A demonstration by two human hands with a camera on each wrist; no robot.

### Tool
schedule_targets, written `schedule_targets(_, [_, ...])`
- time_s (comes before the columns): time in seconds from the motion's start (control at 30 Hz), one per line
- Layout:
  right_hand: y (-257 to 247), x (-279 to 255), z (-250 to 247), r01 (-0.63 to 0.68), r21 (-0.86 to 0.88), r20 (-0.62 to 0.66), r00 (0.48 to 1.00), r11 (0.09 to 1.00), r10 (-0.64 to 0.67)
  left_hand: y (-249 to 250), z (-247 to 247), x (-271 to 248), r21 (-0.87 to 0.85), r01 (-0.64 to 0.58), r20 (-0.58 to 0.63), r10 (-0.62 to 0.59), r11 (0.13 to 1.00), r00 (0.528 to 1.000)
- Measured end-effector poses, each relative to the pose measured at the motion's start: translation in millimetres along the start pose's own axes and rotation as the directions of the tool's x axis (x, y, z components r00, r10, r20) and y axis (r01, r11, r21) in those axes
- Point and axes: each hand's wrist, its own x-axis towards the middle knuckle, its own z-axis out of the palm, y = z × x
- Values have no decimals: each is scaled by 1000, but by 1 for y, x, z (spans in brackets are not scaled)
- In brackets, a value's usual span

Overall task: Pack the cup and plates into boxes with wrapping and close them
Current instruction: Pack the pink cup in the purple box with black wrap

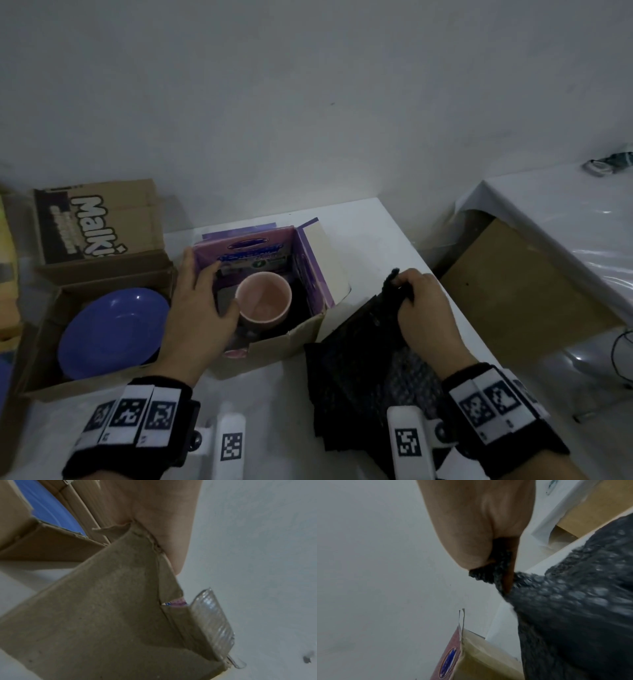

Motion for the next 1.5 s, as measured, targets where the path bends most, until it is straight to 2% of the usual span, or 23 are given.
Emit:
schedule_targets(0.03, [-1, -1, 1, -9, 49, -33, 999, 999, 10, 0, 0, 0, -3, -4, -3, 4, 1000, 1000])
schedule_targets(0.17, [3, -11, 12, -103, 279, 3, 994, 955, 106, 0, 0, 0, -28, -8, -14, 7, 1000, 1000])
schedule_targets(0.2, [2, -11, 14, -122, 366, -2, 991, 922, 132, -1, 0, 0, -34, -11, -18, 11, 999, 1000])
schedule_targets(0.27, [-9, -12, 12, -164, 587, 62, 985, 793, 158, -2, 0, 1, -35, -20, -23, 19, 999, 1000])
schedule_targets(0.3, [-14, -11, 11, -147, 628, 69, 989, 764, 133, -3, 1, 1, -37, -20, -23, 19, 999, 1000])
schedule_targets(0.4, [-33, -3, 6, 67, 561, -73, 997, 825, -31, -4, 1, 2, -57, -24, -25, 22, 998, 999])
schedule_targets(0.47, [-52, 1, 6, 176, 635, -149, 983, 753, -104, -5, 2, 1, -70, -30, -35, 27, 997, 999])
schedule_targets(0.53, [-68, 3, 13, 206, 723, -134, 978, 659, -158, -5, 2, 1, -90, -40, -46, 36, 995, 998])
schedule_targets(0.57, [-73, 3, 18, 213, 704, -110, 975, 677, -191, -6, 2, 1, -97, -46, -49, 42, 994, 998])
schedule_targets(0.6, [-73, 5, 25, 214, 628, -57, 972, 748, -230, -6, 2, 1, -103, -51, -50, 47, 993, 998])
schedule_targets(0.67, [-67, 5, 41, 250, 335, 193, 925, 908, -326, -6, 2, 1, -105, -50, -46, 45, 993, 998])
schedule_targets(0.7, [-61, 4, 47, 314, 129, 328, 882, 941, -339, -6, 2, 1, -104, -44, -42, 40, 994, 998])
schedule_targets(0.77, [-53, 3, 54, 454, -175, 431, 833, 874, -347, -6, 3, 1, -109, -30, -41, 25, 994, 999])
schedule_targets(0.8, [-54, 4, 56, 475, -231, 415, 838, 849, -355, -6, 4, 1, -120, -26, -44, 21, 992, 999])
schedule_targets(0.9, [-72, 8, 49, 476, -202, 224, 873, 856, -433, -5, 5, 2, -204, -19, -72, 5, 979, 997])
schedule_targets(0.97, [-87, 9, 44, 558, -108, 62, 830, 823, -555, -6, 5, 3, -290, -22, -99, -7, 957, 995])
schedule_targets(1.03, [-105, 3, 43, 540, 60, 94, 834, 840, -543, -7, 6, 2, -387, -23, -130, -29, 922, 991])
schedule_targets(1.1, [-116, -4, 53, 443, 160, 278, 837, 882, -471, -9, 6, 0, -483, 3, -133, -76, 876, 988])
schedule_targets(1.2, [-122, -5, 78, 507, 94, 475, 733, 857, -486, -9, 5, -1, -571, 87, -78, -159, 816, 984])
schedule_targets(1.27, [-129, -6, 89, 557, 34, 603, 651, 830, -462, -9, 5, -1, -567, 97, -67, -164, 818, 984])
schedule_targets(1.33, [-135, -6, 96, 611, 13, 668, 583, 791, -462, -10, 5, 0, -553, 90, -74, -156, 828, 985])
schedule_targets(1.43, [-145, -9, 100, 528, 44, 779, 514, 848, -360, -11, 6, 0, -547, 93, -69, -156, 832, 985])
schedule_targets(1.5, [-146, -10, 105, 428, 58, 861, 436, 902, -262, -11, 6, 0, -547, 85, -75, -150, 833, 986])
